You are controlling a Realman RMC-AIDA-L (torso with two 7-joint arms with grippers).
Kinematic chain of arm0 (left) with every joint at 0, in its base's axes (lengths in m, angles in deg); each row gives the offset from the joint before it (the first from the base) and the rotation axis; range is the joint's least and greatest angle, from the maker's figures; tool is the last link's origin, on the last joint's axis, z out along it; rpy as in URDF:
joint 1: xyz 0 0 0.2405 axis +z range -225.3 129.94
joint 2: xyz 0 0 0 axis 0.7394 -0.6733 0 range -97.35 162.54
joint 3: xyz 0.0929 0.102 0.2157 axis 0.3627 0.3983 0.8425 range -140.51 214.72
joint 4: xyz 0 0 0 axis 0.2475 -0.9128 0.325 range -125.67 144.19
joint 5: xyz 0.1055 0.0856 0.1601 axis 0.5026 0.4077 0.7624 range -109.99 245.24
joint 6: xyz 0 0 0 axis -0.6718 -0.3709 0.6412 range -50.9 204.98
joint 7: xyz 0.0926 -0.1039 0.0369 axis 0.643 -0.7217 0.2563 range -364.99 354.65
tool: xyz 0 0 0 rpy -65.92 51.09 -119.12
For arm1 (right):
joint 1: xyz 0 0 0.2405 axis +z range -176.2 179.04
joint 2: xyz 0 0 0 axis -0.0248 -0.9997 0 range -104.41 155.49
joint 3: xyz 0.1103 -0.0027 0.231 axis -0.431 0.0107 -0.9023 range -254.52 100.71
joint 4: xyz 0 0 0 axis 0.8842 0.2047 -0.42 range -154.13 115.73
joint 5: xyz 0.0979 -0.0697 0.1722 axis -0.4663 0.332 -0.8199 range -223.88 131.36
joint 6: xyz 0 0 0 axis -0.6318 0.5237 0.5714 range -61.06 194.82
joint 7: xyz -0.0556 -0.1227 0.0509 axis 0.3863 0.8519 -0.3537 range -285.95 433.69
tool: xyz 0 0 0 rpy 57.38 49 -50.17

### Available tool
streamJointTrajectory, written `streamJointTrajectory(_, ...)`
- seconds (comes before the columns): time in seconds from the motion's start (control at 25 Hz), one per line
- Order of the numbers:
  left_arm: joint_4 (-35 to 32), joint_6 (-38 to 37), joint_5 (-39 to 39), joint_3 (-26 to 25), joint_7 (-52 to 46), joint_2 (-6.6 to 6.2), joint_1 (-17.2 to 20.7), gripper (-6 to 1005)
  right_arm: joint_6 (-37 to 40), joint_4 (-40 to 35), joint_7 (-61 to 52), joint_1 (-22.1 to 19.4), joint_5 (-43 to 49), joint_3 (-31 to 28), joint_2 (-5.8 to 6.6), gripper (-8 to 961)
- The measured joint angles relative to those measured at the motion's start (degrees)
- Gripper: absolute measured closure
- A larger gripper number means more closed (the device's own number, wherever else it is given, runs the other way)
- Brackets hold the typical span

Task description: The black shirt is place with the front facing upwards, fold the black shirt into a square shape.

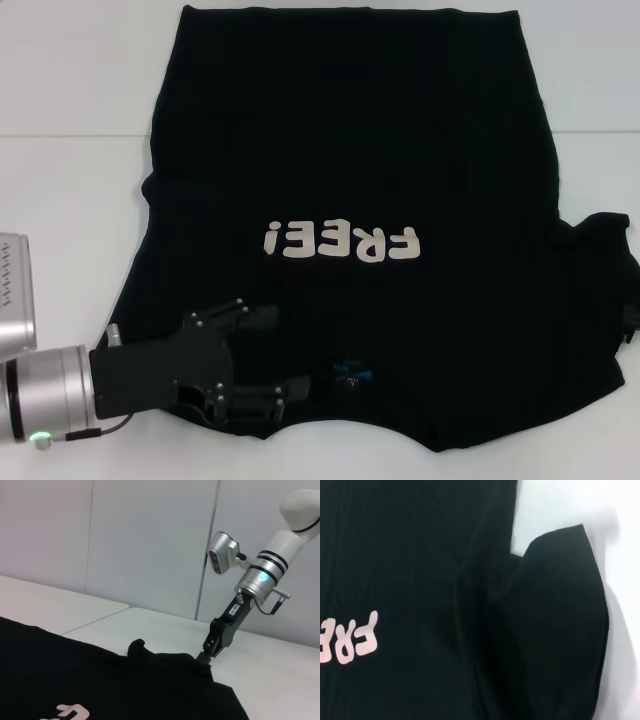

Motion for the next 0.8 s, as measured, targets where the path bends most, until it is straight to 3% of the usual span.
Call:
streamJointTrajectory(0.4,0.0,-0.1,-0.1,-0.3,0.0,0.00,0.4,50,-0.3,-0.4,-0.1,0.2,-0.1,1.6,0.01,888)
streamJointTrajectory(0.8,0.1,-0.2,-0.3,-1.1,-3.4,-0.42,0.3,52,1.5,-4.8,0.6,-2.4,-2.3,-1.8,1.09,918)
